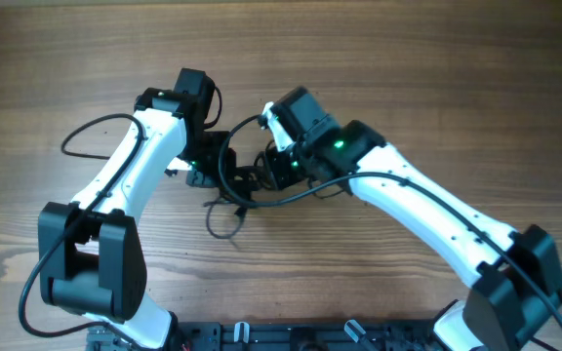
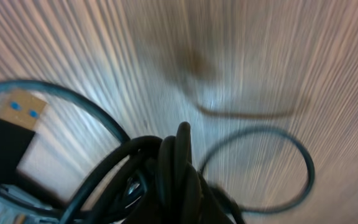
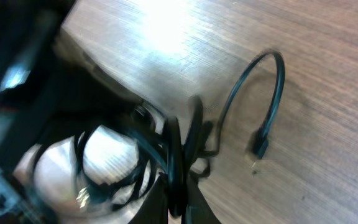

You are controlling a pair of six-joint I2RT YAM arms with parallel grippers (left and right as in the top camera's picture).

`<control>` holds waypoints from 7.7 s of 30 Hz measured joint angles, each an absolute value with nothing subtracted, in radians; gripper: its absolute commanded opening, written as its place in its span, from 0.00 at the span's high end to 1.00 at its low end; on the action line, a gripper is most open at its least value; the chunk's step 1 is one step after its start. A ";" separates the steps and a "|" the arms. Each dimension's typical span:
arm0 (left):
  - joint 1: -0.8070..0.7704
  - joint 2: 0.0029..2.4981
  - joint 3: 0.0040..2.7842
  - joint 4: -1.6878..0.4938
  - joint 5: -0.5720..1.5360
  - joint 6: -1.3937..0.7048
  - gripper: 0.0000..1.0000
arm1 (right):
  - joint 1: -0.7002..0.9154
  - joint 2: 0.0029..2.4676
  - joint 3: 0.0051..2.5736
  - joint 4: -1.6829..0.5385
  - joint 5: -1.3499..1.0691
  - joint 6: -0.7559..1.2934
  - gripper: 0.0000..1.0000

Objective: Untangle cables

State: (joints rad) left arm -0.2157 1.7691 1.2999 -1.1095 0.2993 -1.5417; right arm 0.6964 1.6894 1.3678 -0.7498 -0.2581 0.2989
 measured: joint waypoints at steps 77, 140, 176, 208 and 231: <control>-0.281 1.451 1.309 -0.801 0.287 -0.767 0.96 | 0.277 1.726 1.540 -0.801 -0.319 0.327 0.51; -0.095 1.418 1.325 -1.135 0.373 -0.546 0.34 | 0.456 1.803 1.541 -0.646 -0.583 -0.303 0.96; -0.300 1.592 1.315 -0.905 0.056 -1.207 0.33 | 0.525 1.809 1.541 -0.812 -0.511 0.080 0.96; -0.253 1.578 1.314 -0.935 0.340 -0.628 0.36 | 0.324 1.809 1.542 -0.770 -0.878 -0.105 0.96; -0.345 1.661 1.177 -0.538 0.053 -0.906 0.96 | 0.319 1.814 1.542 -0.846 -0.678 0.120 0.96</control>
State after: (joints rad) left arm -0.3450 1.6608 1.1774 -0.5385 0.0532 -0.9058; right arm 0.3187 1.8137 1.5417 -0.8455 -0.6785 0.1204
